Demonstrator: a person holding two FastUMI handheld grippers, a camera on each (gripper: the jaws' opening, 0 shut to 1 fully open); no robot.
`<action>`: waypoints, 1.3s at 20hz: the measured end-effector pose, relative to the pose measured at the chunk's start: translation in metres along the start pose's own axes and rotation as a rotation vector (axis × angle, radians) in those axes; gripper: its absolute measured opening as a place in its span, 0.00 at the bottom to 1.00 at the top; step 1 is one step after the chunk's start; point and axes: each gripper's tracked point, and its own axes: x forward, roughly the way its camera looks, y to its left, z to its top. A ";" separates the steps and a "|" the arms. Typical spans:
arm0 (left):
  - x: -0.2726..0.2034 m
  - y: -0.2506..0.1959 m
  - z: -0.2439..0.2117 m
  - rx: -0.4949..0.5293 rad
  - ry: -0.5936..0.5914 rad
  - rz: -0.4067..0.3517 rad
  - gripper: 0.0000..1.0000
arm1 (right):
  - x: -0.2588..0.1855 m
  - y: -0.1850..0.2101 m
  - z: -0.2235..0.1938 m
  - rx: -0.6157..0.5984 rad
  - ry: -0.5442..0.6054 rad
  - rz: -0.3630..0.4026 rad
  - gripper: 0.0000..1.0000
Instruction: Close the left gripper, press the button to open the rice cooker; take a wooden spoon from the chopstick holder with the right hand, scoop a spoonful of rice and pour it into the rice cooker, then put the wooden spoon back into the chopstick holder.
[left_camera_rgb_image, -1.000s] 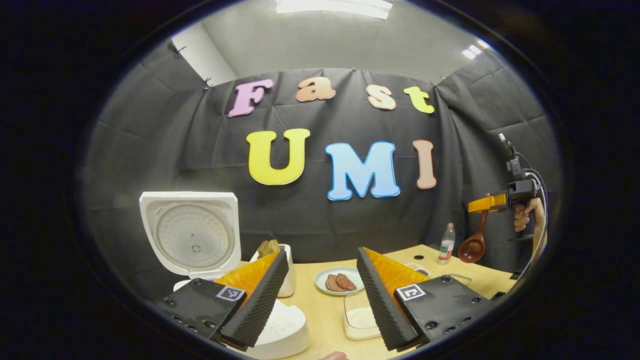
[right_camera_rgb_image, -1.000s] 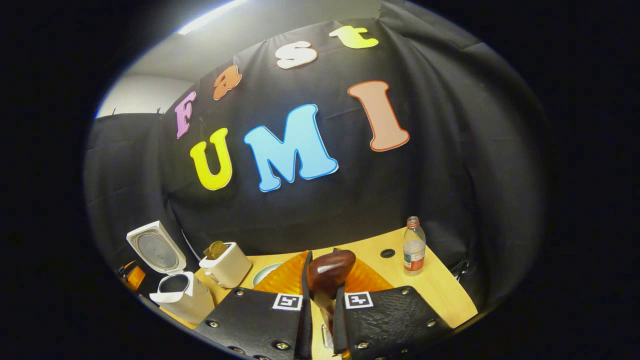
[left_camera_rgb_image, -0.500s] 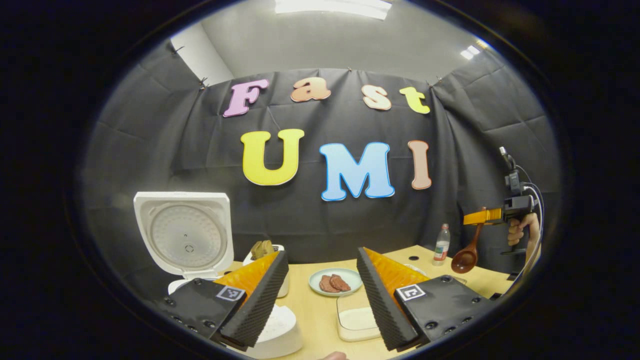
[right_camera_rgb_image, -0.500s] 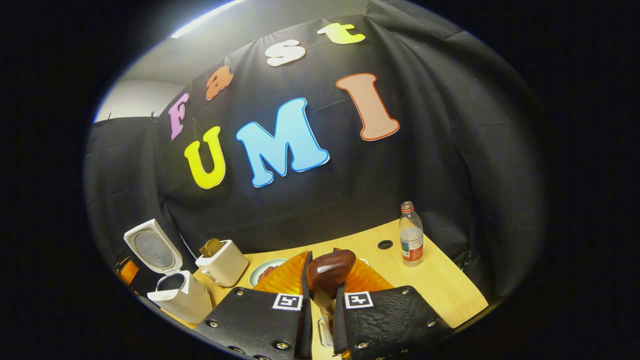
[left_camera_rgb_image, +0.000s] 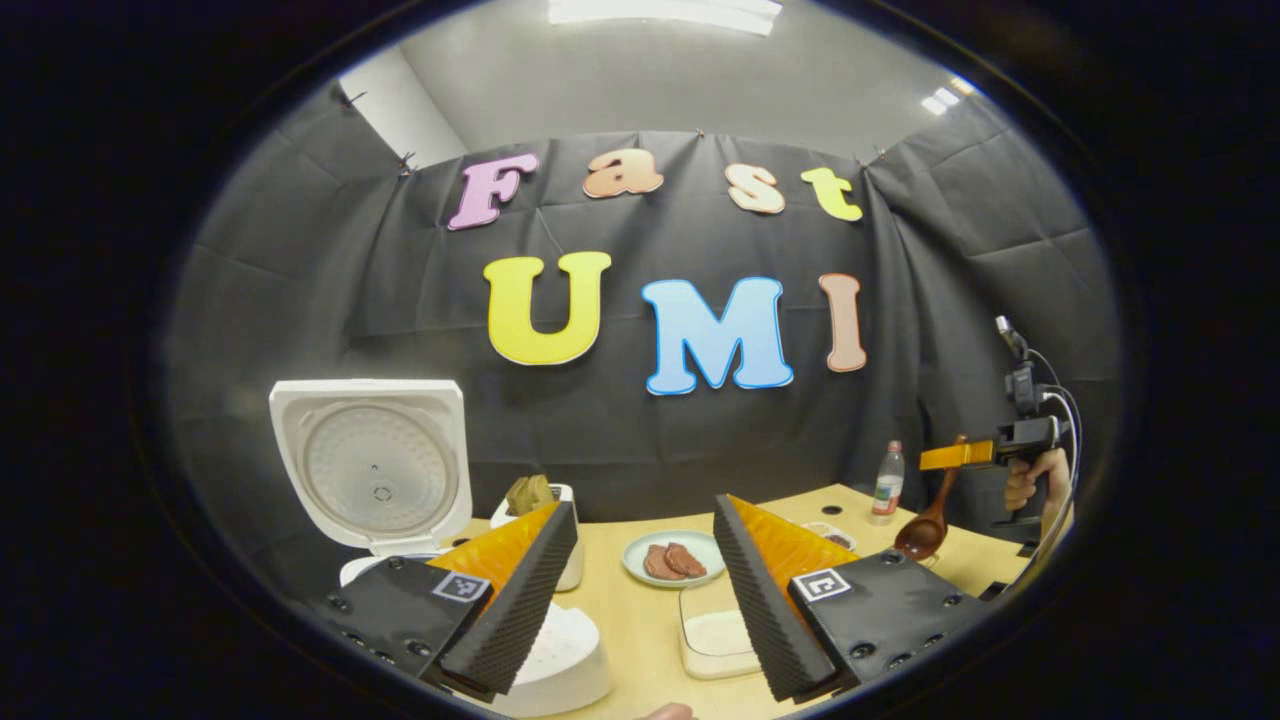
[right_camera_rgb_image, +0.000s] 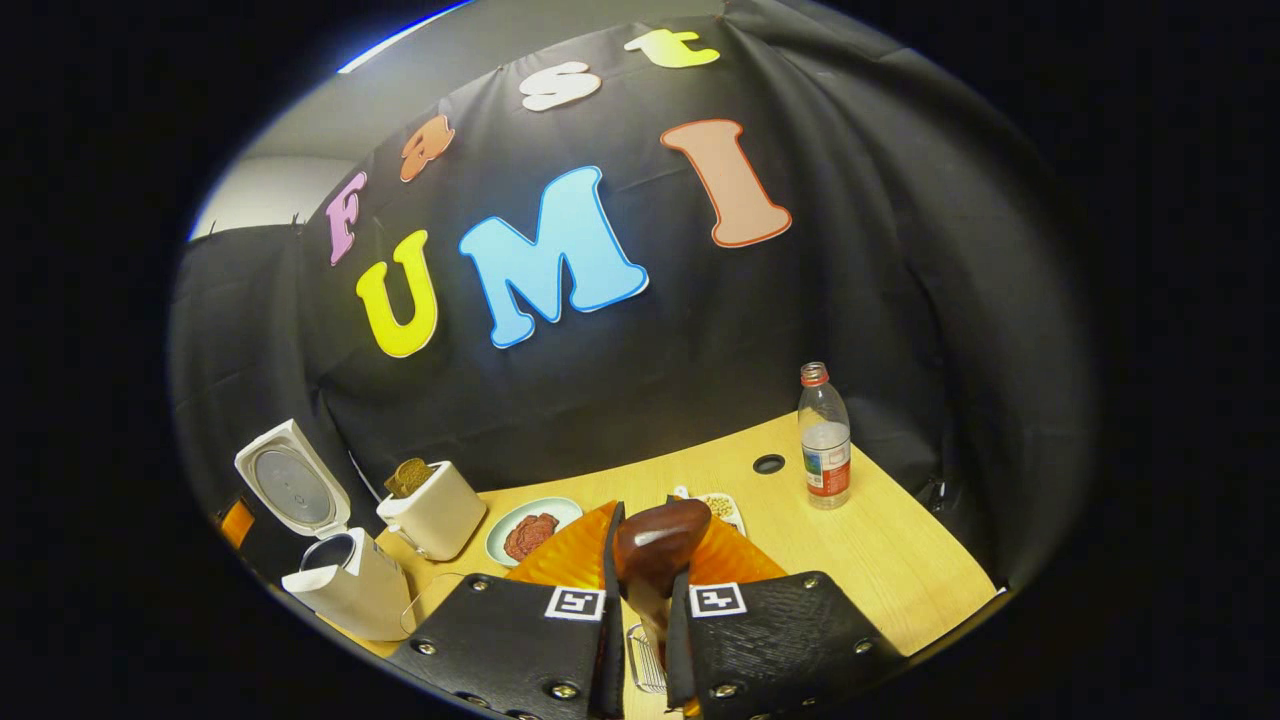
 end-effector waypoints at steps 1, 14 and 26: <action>0.000 0.001 -0.001 0.001 0.002 0.002 0.95 | 0.003 -0.001 -0.003 -0.001 0.001 -0.006 0.16; 0.001 0.002 -0.001 -0.031 0.015 -0.001 0.94 | 0.021 -0.007 -0.050 0.035 0.044 -0.039 0.17; 0.002 -0.004 -0.004 -0.052 0.011 -0.021 0.94 | 0.020 -0.018 -0.074 0.092 0.079 -0.048 0.22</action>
